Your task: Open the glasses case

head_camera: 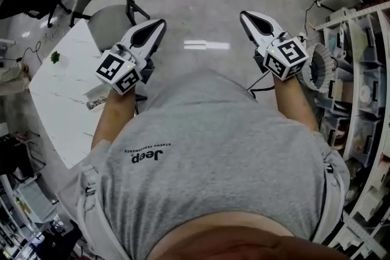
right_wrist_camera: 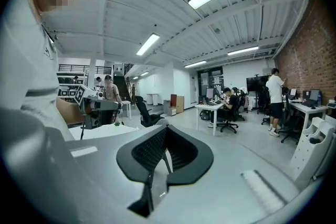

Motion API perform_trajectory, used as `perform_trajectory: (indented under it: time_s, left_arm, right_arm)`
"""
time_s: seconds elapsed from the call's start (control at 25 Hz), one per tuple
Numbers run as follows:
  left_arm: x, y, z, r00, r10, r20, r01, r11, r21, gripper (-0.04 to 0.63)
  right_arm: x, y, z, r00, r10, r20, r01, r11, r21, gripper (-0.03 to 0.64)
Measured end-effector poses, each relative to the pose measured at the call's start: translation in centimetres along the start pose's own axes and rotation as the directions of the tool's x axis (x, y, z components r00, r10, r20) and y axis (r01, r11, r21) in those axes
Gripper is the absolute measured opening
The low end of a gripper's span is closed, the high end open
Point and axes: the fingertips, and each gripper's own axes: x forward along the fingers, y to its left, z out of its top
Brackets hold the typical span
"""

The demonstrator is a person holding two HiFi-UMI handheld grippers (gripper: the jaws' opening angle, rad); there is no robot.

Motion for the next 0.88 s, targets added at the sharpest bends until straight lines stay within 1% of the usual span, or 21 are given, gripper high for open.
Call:
perform_trajectory:
  time_s: [0.36, 0.88]
  left_arm:
    - [-1.1, -0.1, 0.1, 0.999, 0.04, 0.024, -0.04, 0.999, -0.007, 0.048]
    - [-1.8, -0.1, -0.1, 0.998, 0.058, 0.025, -0.058, 0.998, -0.017, 0.048]
  right_arm:
    - [0.3, 0.5, 0.5, 0.999, 0.032, -0.009, -0.032, 0.999, -0.026, 0.003]
    - [0.7, 1.1, 0.5, 0.998, 0.061, -0.017, -0.061, 0.998, -0.034, 0.003]
